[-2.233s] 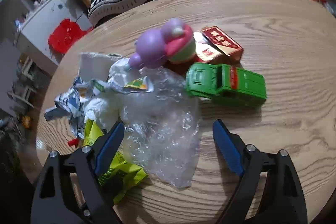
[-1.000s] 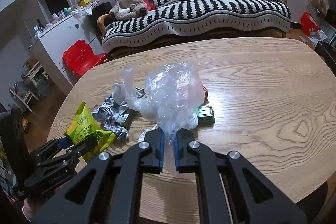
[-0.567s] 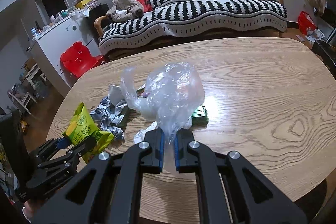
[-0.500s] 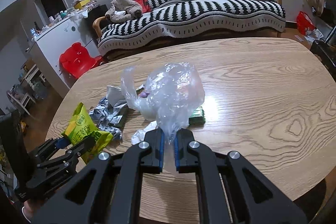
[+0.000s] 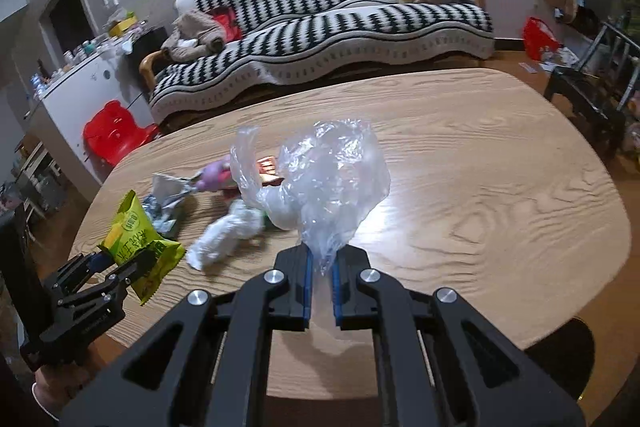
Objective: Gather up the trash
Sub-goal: 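Carry the snack bag and plastic bag to the bin and drop them in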
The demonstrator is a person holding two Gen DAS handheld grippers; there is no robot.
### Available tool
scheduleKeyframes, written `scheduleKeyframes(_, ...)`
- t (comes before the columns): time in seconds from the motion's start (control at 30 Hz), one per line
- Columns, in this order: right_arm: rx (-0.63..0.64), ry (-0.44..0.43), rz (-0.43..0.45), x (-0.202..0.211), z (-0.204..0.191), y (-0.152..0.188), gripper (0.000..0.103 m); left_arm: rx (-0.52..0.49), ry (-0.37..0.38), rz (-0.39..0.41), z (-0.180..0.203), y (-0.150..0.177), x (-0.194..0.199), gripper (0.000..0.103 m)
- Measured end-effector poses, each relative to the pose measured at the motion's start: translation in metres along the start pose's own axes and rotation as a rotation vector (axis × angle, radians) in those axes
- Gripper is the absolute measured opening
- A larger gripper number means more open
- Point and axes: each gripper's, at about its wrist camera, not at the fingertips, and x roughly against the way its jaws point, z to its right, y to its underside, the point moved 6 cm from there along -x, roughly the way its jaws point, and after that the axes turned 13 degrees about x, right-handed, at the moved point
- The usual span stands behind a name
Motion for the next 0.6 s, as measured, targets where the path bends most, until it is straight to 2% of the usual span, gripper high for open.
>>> scheduleKeyframes(0.27,-0.086,0.108,0.005,0.047,0.084,0.042,0.008,-0.086,0.089,-0.017,0.074,0.019,-0.010,0.054)
scheduleKeyframes(0.6,-0.246,0.258,-0.006,0.108,0.200,0.119,0.008,-0.236,0.257,-0.068,0.195,0.069,-0.023,0.054)
